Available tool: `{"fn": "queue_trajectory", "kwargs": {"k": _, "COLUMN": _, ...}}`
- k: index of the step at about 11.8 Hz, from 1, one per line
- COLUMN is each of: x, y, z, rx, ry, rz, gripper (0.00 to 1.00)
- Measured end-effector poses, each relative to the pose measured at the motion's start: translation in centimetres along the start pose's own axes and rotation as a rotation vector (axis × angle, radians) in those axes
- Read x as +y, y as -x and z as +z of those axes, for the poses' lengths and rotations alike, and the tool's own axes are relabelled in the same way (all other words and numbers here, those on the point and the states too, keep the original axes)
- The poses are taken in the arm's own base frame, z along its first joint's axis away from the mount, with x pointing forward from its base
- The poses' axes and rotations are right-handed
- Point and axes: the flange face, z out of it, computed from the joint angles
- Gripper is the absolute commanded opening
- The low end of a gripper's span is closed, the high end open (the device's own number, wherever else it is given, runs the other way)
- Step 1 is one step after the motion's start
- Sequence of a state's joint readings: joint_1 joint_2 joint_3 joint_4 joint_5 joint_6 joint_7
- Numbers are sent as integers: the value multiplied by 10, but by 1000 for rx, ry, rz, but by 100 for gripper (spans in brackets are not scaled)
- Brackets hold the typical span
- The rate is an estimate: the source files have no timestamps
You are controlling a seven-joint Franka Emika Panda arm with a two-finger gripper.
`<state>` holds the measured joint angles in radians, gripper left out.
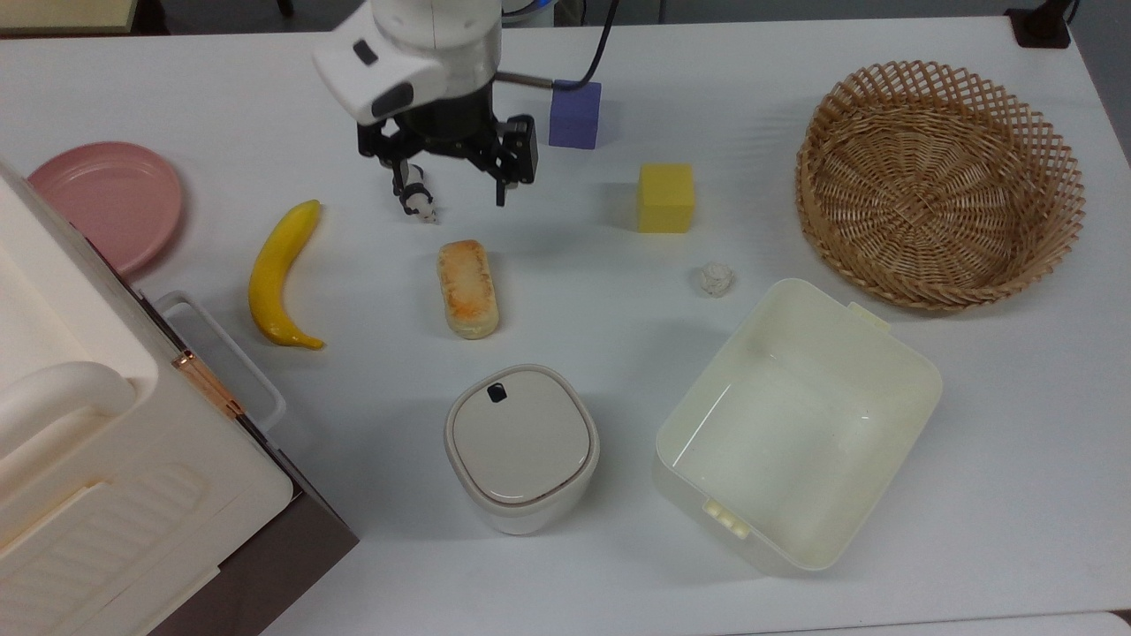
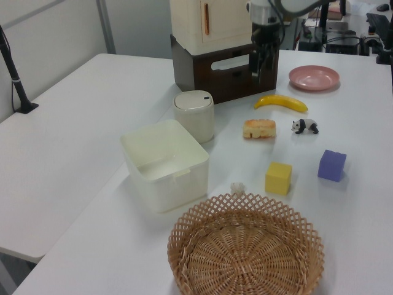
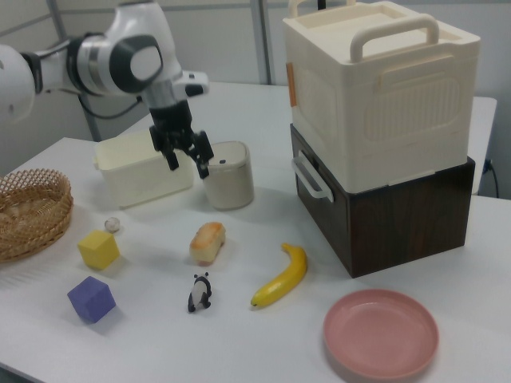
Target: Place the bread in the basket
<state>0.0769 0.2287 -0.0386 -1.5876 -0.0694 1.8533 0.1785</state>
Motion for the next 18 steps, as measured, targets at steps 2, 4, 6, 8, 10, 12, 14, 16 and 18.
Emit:
{"fn": "queue_trajectory", "kwargs": {"k": 2, "x": -3, "y": 4, "z": 34, "rx": -45, "ry": 6, "rz": -61, "gripper": 100}}
{"fn": "queue_trajectory", "kwargs": {"k": 4, "x": -8, "y": -2, "z": 75, "rx": -49, "ry": 6, "rz": -86, "gripper": 100}}
{"fn": "queue_trajectory", "kwargs": {"k": 6, "x": -13, "y": -6, "z": 115, "rx": -57, "ry": 6, "rz": -98, "gripper": 100}}
{"fn": "queue_trajectory", "kwargs": {"k": 8, "x": -15, "y": -6, "z": 137, "rx": -77, "ry": 7, "rz": -137, "gripper": 100}}
{"fn": "queue_trajectory", "kwargs": {"k": 10, "x": -15, "y": -5, "z": 161, "rx": -107, "ry": 10, "rz": -170, "gripper": 90}}
{"fn": "queue_trajectory", "kwargs": {"k": 12, "x": -17, "y": -8, "z": 179, "rx": -88, "ry": 8, "rz": -182, "gripper": 75}}
{"fn": "queue_trajectory", "kwargs": {"k": 14, "x": -16, "y": -7, "z": 188, "rx": -85, "ry": 6, "rz": -224, "gripper": 64}}
{"fn": "queue_trajectory", "kwargs": {"k": 16, "x": -8, "y": -9, "z": 189, "rx": -79, "ry": 10, "rz": -245, "gripper": 64}}
{"fn": "queue_trajectory", "kwargs": {"k": 18, "x": 1, "y": -12, "z": 184, "rx": -68, "ry": 15, "rz": -247, "gripper": 64}}
